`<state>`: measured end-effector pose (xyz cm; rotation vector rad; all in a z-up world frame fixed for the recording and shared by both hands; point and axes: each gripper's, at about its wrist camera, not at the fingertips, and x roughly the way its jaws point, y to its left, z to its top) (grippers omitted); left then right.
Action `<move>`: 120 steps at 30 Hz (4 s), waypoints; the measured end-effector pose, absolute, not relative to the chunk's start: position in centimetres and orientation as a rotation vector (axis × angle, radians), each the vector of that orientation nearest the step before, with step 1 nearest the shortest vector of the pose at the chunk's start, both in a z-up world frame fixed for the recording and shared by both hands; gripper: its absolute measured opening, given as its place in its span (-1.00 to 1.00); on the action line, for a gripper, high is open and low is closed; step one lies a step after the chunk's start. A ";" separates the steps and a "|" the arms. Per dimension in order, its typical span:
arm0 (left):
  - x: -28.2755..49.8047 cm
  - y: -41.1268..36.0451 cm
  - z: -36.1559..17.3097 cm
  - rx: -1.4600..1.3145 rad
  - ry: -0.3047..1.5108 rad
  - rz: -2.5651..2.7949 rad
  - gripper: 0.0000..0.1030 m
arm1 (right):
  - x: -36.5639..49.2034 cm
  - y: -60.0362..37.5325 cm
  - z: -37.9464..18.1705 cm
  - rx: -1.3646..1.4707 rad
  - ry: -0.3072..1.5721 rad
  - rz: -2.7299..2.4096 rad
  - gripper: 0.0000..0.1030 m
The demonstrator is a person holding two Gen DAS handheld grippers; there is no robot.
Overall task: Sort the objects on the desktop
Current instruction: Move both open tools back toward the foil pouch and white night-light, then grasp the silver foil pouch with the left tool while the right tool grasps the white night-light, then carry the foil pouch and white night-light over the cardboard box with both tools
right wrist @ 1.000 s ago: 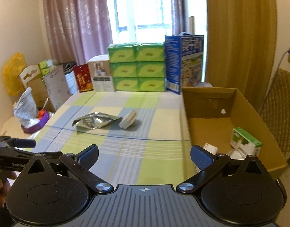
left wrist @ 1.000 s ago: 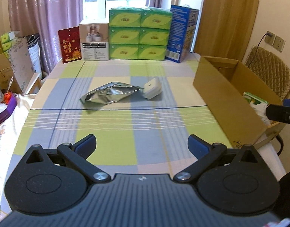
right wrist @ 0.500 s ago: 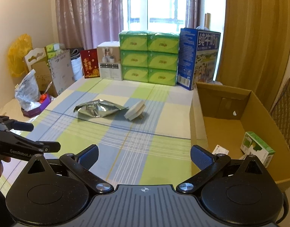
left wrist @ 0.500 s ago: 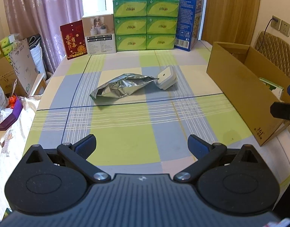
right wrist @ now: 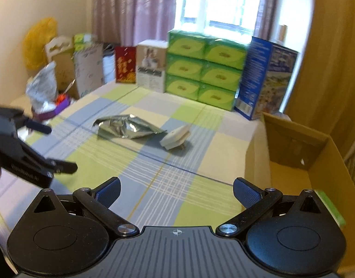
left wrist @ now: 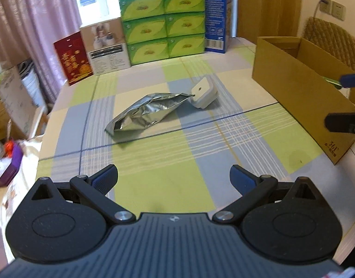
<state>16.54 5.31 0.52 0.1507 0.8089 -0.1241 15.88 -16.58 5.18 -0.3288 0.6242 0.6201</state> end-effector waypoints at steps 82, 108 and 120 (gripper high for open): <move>35.2 7.5 -7.8 0.443 1.199 -0.611 -0.30 | 33.1 -2.8 -4.9 -0.932 0.987 0.941 0.23; 15.5 2.2 -6.5 0.020 1.248 -0.389 -0.41 | 14.7 -17.2 -0.8 -0.293 1.043 0.581 0.23; 10.9 0.2 -4.0 -0.220 1.160 -0.306 -0.42 | 11.1 -20.2 1.0 -0.233 0.950 0.536 0.23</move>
